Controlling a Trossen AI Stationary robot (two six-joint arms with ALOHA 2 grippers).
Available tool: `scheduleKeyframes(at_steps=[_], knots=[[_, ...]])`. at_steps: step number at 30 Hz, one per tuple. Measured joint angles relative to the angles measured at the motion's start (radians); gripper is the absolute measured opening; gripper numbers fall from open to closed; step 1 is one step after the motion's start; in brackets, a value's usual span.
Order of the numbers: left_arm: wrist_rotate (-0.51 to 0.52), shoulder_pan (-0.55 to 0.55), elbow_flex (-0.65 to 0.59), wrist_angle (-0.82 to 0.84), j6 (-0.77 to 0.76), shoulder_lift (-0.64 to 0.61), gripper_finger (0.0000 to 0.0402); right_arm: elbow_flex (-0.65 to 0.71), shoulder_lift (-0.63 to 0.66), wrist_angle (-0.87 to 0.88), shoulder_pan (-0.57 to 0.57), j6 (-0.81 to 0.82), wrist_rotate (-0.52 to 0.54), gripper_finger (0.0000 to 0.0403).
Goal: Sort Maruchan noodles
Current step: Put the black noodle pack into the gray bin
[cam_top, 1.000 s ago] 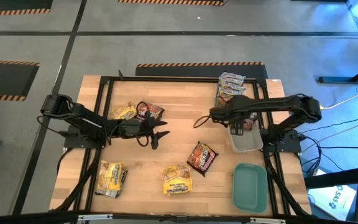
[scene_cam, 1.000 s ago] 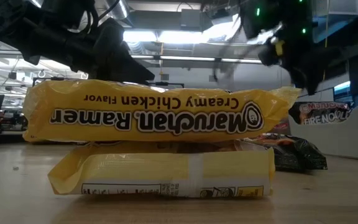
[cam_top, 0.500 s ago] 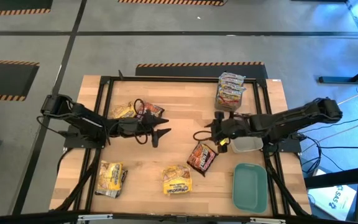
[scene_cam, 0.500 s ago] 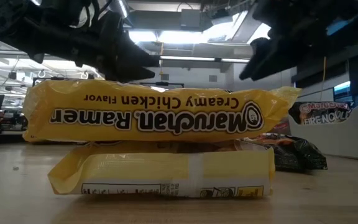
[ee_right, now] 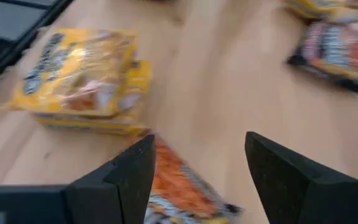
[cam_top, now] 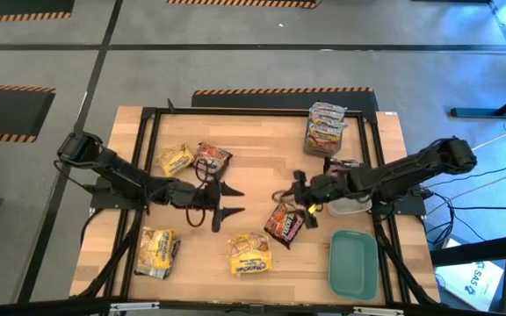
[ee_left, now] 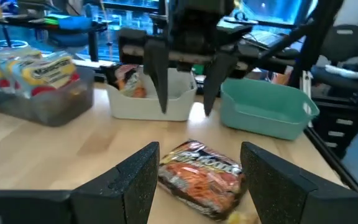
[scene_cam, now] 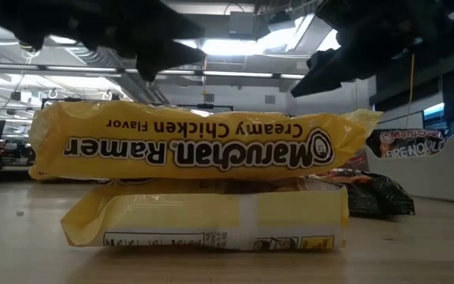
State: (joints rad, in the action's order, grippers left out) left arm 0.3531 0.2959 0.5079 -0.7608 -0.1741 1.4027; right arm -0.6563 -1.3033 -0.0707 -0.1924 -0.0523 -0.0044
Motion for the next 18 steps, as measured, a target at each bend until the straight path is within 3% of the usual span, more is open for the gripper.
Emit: scheduleKeyframes(at_steps=[10, 18], knots=[[0.005, 0.123, 0.026, 0.091, -0.044, 0.012, 0.0217, -0.034, -0.111, -0.015, -0.129, 0.167, 0.010, 0.0231], [0.012, 0.101, 0.025, 0.052, -0.059, 0.143, 0.0216, -0.033, -0.190, 0.011, -0.122, 0.164, 0.039, 0.0231]])
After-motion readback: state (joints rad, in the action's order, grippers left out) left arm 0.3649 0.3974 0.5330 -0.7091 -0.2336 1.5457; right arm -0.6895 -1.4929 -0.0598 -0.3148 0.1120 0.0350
